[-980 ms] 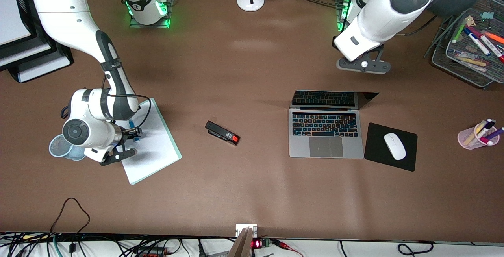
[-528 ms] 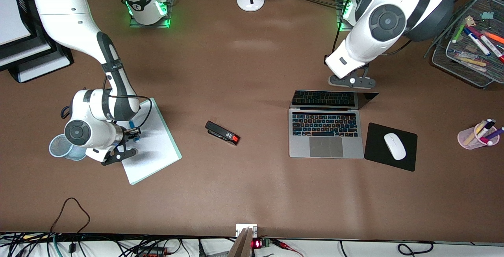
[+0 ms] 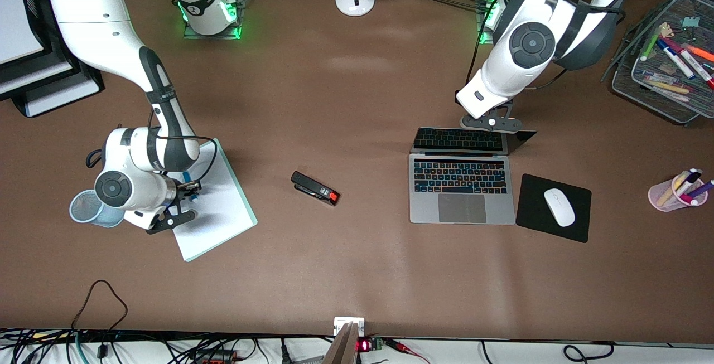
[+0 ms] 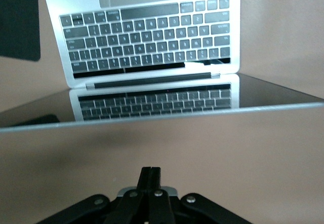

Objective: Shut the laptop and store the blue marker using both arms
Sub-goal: 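Grasp the blue marker with the right gripper while the left gripper reaches the laptop, then push the laptop lid down with the left gripper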

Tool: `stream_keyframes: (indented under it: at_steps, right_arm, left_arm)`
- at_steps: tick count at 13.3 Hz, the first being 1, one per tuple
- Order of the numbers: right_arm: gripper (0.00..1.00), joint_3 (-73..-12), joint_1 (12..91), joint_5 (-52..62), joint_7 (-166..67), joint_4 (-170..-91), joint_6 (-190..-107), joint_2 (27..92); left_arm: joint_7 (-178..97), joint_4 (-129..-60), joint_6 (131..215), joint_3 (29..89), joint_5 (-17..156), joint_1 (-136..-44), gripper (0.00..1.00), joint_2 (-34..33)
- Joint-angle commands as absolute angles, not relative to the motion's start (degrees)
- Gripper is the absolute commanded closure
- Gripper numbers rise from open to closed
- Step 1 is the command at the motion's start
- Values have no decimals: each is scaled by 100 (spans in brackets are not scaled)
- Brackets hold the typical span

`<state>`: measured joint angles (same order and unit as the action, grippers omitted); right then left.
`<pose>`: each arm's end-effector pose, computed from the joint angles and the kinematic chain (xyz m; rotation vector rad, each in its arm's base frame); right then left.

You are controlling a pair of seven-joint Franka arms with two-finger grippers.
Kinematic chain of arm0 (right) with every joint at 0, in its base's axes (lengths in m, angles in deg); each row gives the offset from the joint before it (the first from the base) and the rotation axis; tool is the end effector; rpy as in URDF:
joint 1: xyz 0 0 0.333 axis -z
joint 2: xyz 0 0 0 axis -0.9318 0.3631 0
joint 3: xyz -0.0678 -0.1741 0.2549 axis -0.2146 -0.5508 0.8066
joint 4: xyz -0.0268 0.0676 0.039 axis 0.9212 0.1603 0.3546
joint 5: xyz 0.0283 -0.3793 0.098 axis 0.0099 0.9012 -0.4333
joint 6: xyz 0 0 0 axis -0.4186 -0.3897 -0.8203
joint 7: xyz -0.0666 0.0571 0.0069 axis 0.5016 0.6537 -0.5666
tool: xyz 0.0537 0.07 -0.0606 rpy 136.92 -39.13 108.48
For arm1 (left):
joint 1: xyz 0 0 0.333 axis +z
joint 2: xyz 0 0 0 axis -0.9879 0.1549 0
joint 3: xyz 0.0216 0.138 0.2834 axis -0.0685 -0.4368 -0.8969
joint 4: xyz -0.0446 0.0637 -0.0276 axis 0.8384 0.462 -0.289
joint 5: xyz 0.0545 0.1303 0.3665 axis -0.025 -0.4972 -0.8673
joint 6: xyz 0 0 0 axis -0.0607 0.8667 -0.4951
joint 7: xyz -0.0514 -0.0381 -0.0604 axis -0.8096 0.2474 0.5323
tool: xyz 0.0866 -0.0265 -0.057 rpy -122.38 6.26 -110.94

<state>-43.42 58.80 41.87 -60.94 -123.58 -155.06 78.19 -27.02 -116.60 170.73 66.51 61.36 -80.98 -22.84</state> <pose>0.6719 0.0482 0.1885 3.0263 0.5524 -0.3099 0.4810 -0.2296 0.3765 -3.1021 0.1472 0.2534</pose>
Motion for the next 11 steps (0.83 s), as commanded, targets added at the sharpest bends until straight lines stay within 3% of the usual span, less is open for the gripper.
stream_keyframes:
  at_steps: [1, 6, 11]
  right_arm:
    - [61, -4328, 5878, 4130, -6160, -12289, -15551, 7869]
    - [69, -4319, 5869, 4130, -6151, -12271, -15551, 7887]
    - [71, -4319, 5869, 4130, -6151, -12227, -15551, 7939]
  left_arm:
    - [-2659, -12135, 17717, 6727, 5978, -7986, 100, -2440]
    - [-2659, -12162, 18403, 6710, 5707, -7731, 100, -2080]
    - [-2659, -12083, 19079, 6666, 5152, -7670, 100, -1816]
